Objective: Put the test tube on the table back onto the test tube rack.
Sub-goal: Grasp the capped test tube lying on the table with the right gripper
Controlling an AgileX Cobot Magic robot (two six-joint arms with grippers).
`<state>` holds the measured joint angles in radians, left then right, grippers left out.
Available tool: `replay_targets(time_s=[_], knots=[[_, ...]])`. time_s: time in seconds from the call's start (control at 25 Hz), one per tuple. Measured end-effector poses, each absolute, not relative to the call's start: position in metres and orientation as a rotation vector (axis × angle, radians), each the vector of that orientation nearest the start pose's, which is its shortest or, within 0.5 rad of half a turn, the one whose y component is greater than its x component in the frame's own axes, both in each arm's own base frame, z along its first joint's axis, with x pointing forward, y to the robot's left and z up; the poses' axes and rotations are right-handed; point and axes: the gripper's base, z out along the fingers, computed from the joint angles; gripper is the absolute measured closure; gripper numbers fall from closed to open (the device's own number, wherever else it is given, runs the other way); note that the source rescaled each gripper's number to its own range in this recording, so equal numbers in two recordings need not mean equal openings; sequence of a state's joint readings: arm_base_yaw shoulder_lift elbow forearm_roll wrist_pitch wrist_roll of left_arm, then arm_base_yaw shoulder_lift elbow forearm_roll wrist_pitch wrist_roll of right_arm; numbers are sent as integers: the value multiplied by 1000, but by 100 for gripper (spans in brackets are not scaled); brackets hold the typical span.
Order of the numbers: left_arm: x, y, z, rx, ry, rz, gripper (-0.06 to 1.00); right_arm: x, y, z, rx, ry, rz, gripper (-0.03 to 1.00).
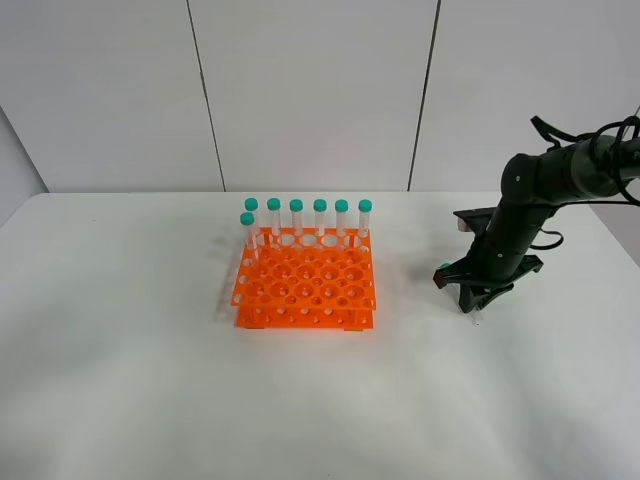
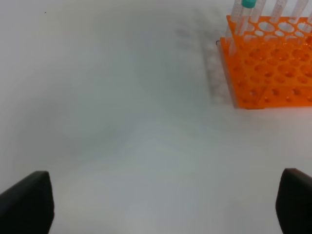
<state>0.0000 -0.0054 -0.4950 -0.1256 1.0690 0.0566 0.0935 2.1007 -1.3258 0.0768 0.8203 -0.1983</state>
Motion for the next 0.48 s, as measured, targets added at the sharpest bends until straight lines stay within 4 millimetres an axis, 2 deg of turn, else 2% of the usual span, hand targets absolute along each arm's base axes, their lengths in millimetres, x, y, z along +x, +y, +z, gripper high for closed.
replay_targets(time_s=[0.08,0.4,0.48], knots=[[-6,-10,276,64,2047,-115,-6,391,42,133,-378,3040,87,67],[-6,-10,276,64,2047,-115,-6,404,47,247,-416,2797,106,67],[-6,-10,276,64,2047,-115,-6,403,55,268,-458,2752,107,67]])
